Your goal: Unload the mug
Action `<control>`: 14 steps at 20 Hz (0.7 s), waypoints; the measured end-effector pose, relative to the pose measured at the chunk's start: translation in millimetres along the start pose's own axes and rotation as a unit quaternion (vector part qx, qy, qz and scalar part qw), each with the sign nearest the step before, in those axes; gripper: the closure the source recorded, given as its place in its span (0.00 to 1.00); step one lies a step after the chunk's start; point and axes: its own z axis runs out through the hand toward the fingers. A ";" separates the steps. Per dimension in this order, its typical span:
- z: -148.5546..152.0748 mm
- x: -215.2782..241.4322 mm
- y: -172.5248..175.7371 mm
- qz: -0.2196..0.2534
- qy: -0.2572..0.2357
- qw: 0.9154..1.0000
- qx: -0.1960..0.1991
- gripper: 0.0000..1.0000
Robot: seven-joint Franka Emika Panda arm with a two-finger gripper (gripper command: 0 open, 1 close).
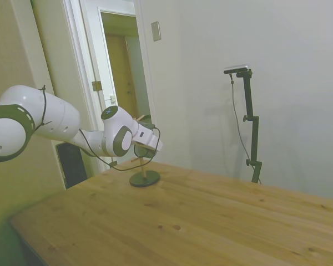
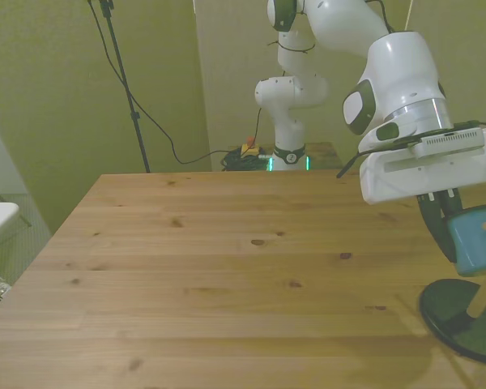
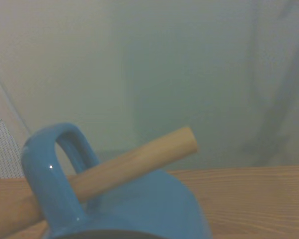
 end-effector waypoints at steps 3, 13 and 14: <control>-6.4 6.5 -0.5 0.003 0.006 1.000 0.004 1.00; -15.9 54.6 28.0 0.039 0.035 0.999 -0.006 1.00; -17.6 62.7 34.2 0.046 0.040 0.998 -0.009 1.00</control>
